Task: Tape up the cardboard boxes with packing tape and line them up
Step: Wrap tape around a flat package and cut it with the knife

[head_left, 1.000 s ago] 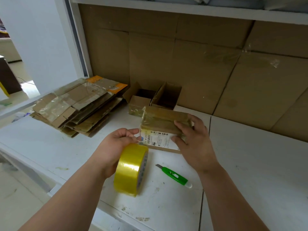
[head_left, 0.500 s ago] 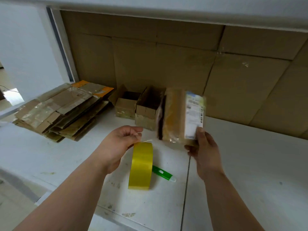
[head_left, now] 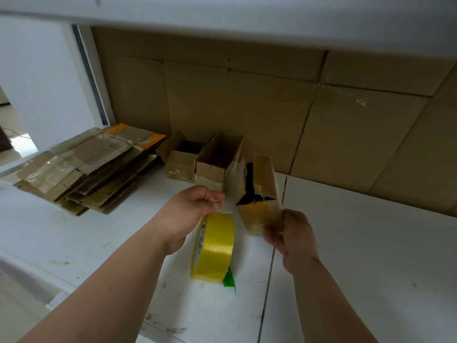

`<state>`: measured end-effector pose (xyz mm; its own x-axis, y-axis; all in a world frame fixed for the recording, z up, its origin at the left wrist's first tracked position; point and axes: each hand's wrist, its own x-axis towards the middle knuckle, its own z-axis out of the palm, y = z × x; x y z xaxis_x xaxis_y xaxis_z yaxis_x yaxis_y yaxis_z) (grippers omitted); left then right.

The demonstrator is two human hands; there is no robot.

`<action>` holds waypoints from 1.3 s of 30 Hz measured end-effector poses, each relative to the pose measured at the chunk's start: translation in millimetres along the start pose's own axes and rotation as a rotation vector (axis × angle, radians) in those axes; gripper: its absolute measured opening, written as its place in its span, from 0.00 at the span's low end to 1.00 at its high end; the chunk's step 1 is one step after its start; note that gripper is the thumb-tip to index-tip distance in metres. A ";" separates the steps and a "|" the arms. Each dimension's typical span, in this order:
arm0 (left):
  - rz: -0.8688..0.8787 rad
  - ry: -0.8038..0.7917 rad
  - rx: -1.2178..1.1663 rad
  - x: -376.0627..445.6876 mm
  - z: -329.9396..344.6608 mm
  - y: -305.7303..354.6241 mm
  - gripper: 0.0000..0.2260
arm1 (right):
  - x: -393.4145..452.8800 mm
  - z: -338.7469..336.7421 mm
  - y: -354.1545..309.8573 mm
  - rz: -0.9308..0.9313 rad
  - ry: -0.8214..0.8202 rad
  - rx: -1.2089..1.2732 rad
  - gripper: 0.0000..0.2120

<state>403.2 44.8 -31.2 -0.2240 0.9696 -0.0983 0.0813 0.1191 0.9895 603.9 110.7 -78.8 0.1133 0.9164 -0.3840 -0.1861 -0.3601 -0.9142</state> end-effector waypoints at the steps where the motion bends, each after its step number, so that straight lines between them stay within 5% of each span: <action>1: 0.002 0.016 -0.014 1.8 -1.0 -0.1 0.09 | -0.7 1.4 -1.8 0.041 -0.038 0.079 0.10; 6: 0.002 0.089 -0.045 8.0 -3.4 -3.9 0.09 | 6.9 16.5 -0.6 0.105 -0.225 0.146 0.10; 13: 0.033 0.249 -0.124 9.4 -1.9 -7.3 0.08 | 15.9 33.7 -2.5 -0.065 -0.135 -0.041 0.39; 16: 0.055 0.307 -0.126 8.8 -3.1 -6.0 0.06 | 4.3 31.2 -6.0 -0.202 0.048 -0.187 0.29; 19: 0.080 0.314 -0.100 4.4 -1.7 -1.5 0.06 | -23.4 36.0 -12.2 -0.307 -0.153 -0.232 0.11; 23: 0.163 0.293 -0.015 -6.5 4.3 1.3 0.09 | -59.2 52.9 -10.9 -0.237 -0.526 -0.381 0.28; 28: 0.327 0.371 0.180 -20.3 2.9 1.0 0.08 | -66.7 53.7 -4.9 -0.192 -0.526 -0.376 0.46; 39: 0.619 0.471 0.381 -65.8 0.9 0.4 0.08 | -110.2 64.2 -0.9 -0.388 -0.509 -0.457 0.21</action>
<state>418.8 -18.8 -24.5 -0.4039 0.7043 0.5838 0.6227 -0.2559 0.7395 528.9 21.3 -27.3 -0.3937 0.9190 -0.0209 0.2074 0.0666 -0.9760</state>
